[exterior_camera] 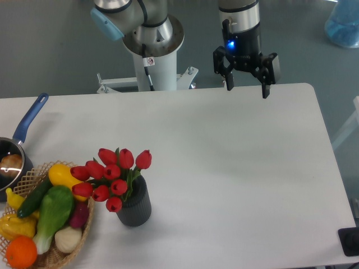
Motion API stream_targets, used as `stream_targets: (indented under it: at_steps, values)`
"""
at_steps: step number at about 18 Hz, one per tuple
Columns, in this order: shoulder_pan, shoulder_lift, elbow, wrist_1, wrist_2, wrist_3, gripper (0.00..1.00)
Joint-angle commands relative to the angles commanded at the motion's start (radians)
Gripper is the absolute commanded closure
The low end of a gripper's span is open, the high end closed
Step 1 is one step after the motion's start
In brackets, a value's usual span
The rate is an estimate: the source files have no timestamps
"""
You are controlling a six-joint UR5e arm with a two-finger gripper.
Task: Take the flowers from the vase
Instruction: 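Move the open gripper down toward the red tulips in the black vase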
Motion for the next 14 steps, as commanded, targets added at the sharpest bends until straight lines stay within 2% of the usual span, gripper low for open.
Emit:
stream_targets:
  at_steps: [5, 8, 11, 14]
  values:
    - [-0.005, -0.011, -0.003, 0.008, -0.046, -0.009, 0.0]
    - [-0.003, -0.009, -0.04, 0.023, -0.077, -0.02, 0.0]
    - [0.009, -0.012, -0.055, 0.034, -0.165, -0.051, 0.0]
    - [0.005, -0.025, -0.063, 0.031, -0.175, -0.058, 0.0]
